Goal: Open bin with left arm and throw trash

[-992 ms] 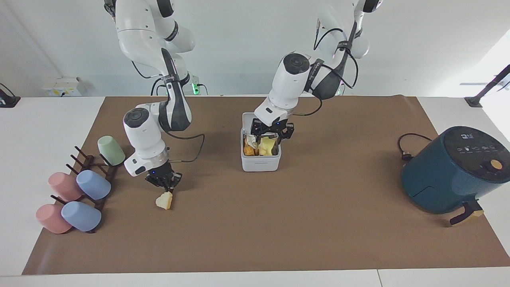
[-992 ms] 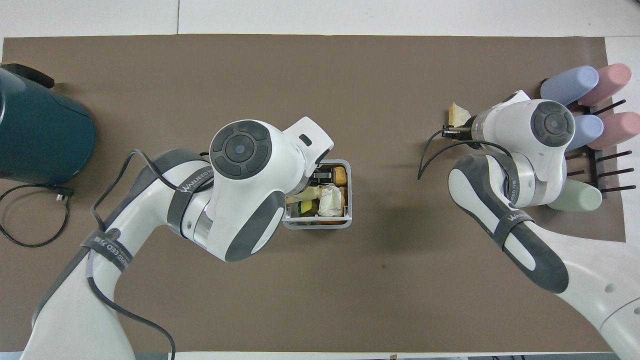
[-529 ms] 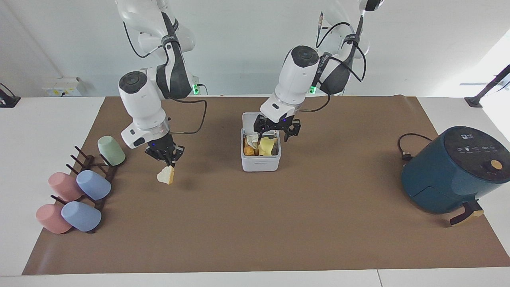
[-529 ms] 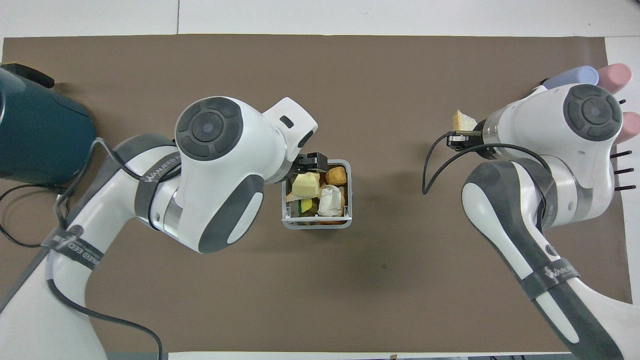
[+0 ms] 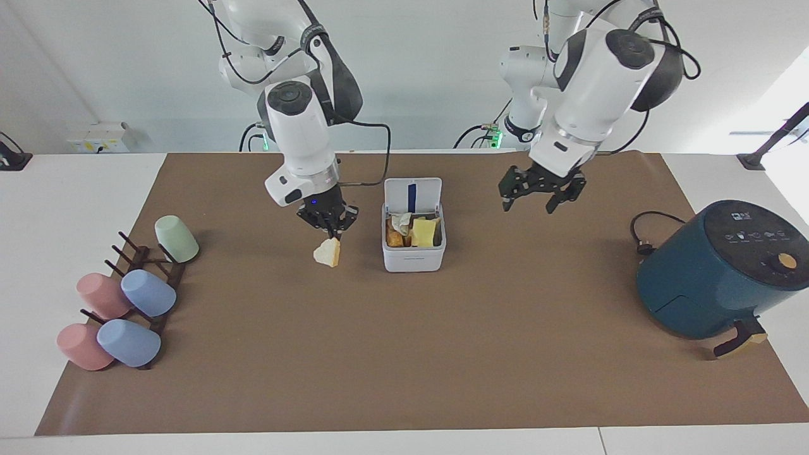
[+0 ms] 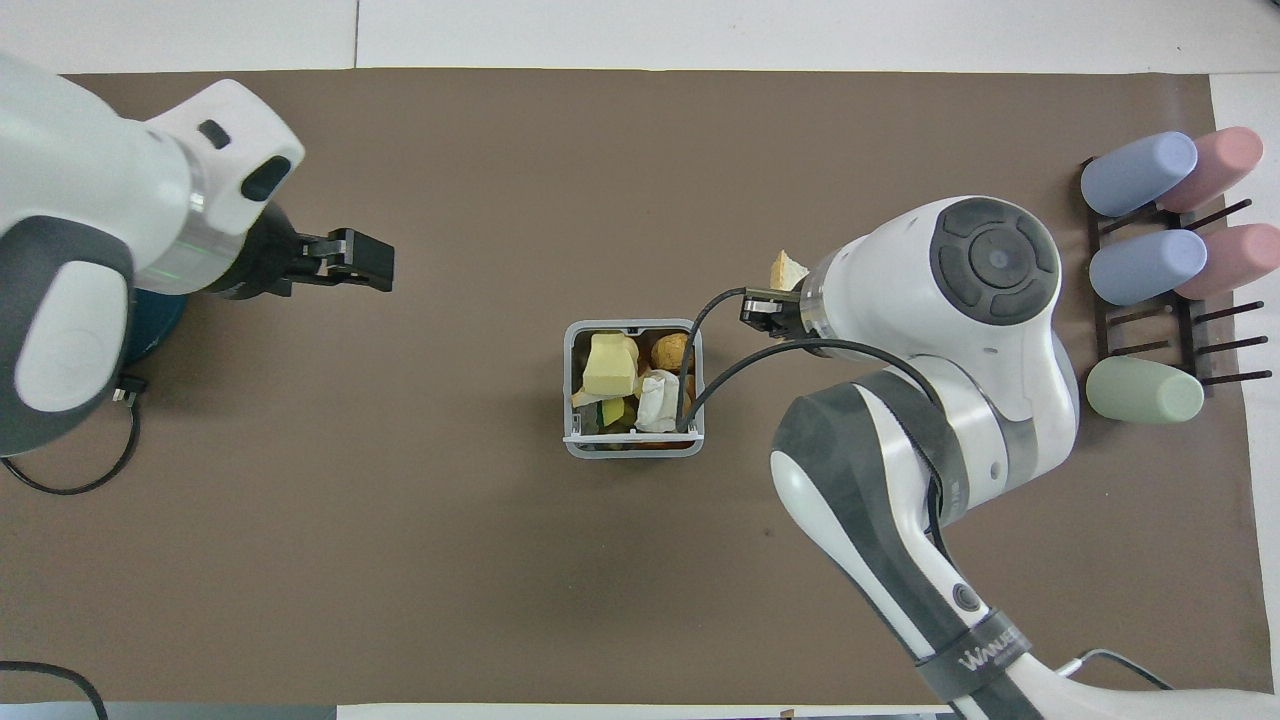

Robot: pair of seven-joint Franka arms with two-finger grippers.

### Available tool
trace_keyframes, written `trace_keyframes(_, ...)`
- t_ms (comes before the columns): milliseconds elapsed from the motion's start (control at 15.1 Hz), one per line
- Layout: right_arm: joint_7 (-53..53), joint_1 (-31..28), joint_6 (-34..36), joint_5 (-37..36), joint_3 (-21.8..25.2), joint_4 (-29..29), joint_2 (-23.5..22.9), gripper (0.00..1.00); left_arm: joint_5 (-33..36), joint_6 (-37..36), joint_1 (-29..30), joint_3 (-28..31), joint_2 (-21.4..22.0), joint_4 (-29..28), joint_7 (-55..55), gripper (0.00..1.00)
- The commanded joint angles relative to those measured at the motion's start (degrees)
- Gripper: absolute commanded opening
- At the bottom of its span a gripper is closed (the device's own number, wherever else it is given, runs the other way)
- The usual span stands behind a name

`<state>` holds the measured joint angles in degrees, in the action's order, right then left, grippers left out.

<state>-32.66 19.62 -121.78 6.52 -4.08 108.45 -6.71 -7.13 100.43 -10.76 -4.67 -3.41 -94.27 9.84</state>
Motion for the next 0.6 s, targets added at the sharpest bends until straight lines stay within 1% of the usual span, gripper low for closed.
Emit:
trace_keyframes(0,-1.3,2.9,1.0,4.3,0.0,-3.0,-1.2,0.0,1.1,-4.4,5.5,-0.7,1.4,-0.4,-6.2,1.0)
trace_keyframes(66,-2.0,4.4,1.1,4.4,0.0,-3.2,-1.2,0.0,3.8,-5.8,6.3,-0.8,1.4,0.8,-6.5,1.0)
trace_keyframes(198,-3.0,6.6,1.3,4.5,-0.1,-3.1,-1.1,0.0,6.3,-10.5,6.5,-0.6,1.2,4.2,-6.7,1.0)
trace_keyframes(331,-1.8,7.9,2.9,4.4,-0.2,-3.2,-1.1,0.0,6.9,-15.9,6.6,-0.5,0.6,8.0,-6.7,1.0)
trace_keyframes(397,-0.8,8.5,3.0,4.4,-0.9,-3.2,-1.0,0.0,6.9,-18.1,6.7,-0.5,0.6,9.1,-6.7,1.0)
trace_keyframes(529,-0.1,8.6,3.0,4.4,-2.3,-3.2,-0.9,0.0,6.8,-18.5,7.4,-0.8,1.2,9.1,-6.7,1.0)
